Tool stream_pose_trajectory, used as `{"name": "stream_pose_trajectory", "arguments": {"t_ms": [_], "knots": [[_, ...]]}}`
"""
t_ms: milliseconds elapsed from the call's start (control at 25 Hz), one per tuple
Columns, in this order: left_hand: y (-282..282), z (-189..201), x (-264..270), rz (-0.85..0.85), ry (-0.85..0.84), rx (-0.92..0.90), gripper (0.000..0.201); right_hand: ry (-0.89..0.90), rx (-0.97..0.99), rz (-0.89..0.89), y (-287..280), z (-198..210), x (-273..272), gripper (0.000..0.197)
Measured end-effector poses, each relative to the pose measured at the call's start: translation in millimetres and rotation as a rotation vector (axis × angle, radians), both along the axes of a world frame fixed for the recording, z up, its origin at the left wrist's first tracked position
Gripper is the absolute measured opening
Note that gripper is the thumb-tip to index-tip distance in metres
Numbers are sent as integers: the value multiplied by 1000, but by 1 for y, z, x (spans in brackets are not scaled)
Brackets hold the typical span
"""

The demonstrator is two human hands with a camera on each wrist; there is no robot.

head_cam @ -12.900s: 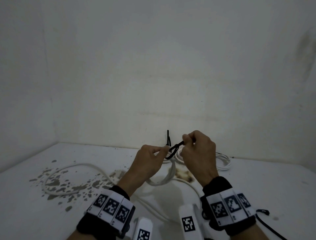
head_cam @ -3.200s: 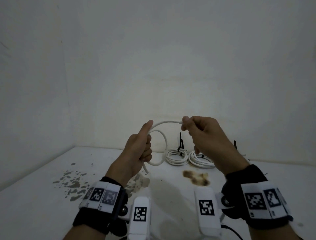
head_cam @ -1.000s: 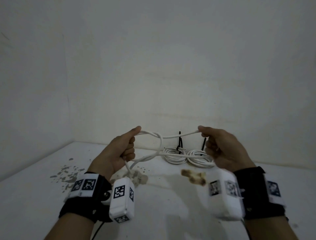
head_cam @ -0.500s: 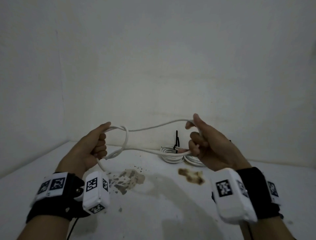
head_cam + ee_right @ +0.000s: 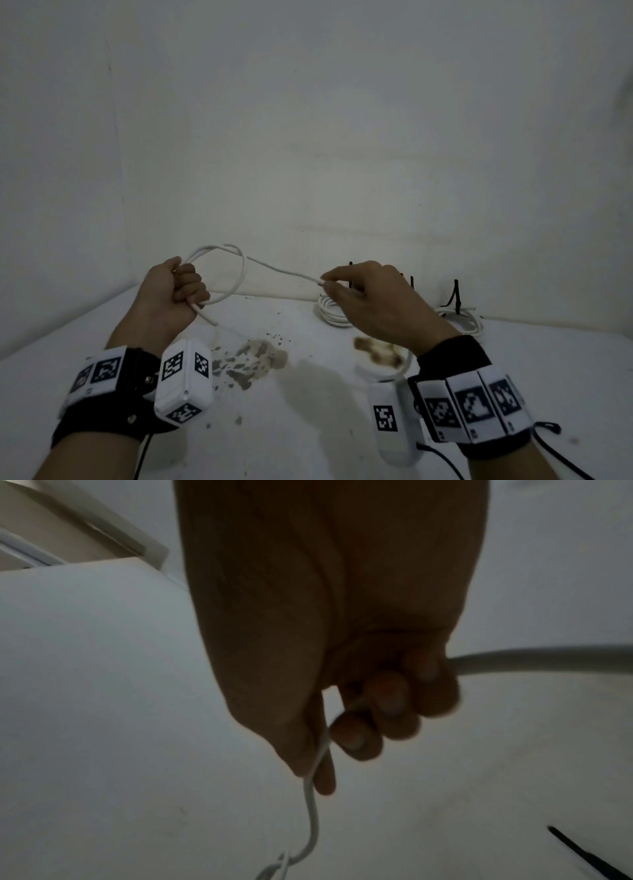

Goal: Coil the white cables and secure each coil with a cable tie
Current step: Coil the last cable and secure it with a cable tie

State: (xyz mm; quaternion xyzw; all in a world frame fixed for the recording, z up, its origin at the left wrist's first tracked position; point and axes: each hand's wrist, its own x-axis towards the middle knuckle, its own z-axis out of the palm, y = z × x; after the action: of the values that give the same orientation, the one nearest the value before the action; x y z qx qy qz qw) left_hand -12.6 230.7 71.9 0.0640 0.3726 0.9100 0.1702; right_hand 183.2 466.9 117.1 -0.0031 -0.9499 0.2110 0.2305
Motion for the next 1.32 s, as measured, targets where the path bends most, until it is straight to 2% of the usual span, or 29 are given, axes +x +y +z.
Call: {"name": "stream_pose_trajectory", "arguments": {"t_ms": [80,120,280,400,480,560,760,920,1040,1160,1240,1320], "knots": [[-3,3,0,-26,11,39,33,-58,139,-50,-8,6,8,29],[-1,5,0,-32,16,39,31,-71,207,-84,-13,9,12,31],[18,11,7,-10,6,37,40,-24,472,-90,-45,6,13,27],[31,18,15,-9,28,23,40,-17,517,-43,-64,-2,8,14],[35,20,18,-8,46,8,41,-16,518,-57,-70,-5,5,13],[38,20,20,-9,52,-6,41,-9,500,-32,-73,-7,3,18],[51,24,31,-63,49,22,43,-9,461,143,-84,-16,0,10],[69,29,45,-83,102,-48,43,0,427,195,-85,-21,-4,11],[78,26,56,-135,170,-184,45,57,340,226,-78,-17,-5,12],[82,22,72,-198,356,-455,43,144,170,229,-63,-14,-9,14],[85,22,82,-248,490,-600,35,215,44,184,-51,-13,-11,11],[86,22,88,-330,508,-637,37,261,-53,94,-37,-9,-12,22]]}}
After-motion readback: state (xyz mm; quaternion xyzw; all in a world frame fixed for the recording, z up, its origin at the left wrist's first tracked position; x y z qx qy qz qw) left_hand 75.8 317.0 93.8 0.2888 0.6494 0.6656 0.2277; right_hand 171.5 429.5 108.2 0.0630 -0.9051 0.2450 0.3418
